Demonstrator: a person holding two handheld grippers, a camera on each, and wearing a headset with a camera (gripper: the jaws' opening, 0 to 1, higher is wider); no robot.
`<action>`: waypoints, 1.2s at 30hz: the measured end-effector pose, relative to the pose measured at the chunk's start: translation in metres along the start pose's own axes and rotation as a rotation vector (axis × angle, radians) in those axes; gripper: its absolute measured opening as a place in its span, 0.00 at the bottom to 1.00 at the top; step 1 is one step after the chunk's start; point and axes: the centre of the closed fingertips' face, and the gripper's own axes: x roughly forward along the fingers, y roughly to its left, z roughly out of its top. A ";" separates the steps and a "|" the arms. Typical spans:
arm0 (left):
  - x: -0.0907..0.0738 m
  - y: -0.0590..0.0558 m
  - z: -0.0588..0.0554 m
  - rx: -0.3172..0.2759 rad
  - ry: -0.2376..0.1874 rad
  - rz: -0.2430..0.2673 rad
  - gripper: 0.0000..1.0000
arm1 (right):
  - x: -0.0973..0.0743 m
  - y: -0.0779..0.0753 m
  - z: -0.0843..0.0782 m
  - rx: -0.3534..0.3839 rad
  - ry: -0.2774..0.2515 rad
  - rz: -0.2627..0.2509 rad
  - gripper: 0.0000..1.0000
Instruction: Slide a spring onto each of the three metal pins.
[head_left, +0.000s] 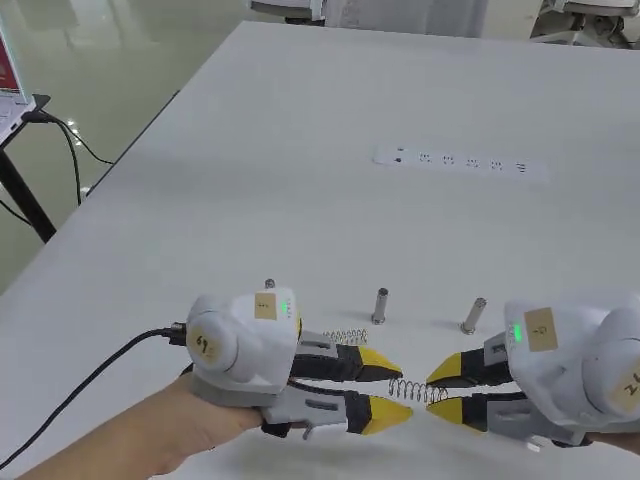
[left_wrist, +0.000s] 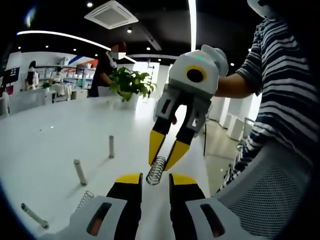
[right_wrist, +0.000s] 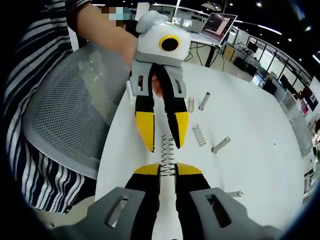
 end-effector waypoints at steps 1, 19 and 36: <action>0.001 0.000 0.000 0.001 0.000 -0.002 0.14 | 0.000 0.000 0.001 -0.003 0.001 0.001 0.08; 0.002 -0.003 0.000 0.020 0.009 -0.013 0.04 | 0.002 0.002 0.002 -0.030 -0.002 0.009 0.08; 0.001 -0.008 0.002 0.010 0.013 -0.043 0.03 | -0.001 0.002 -0.003 0.062 -0.036 0.015 0.10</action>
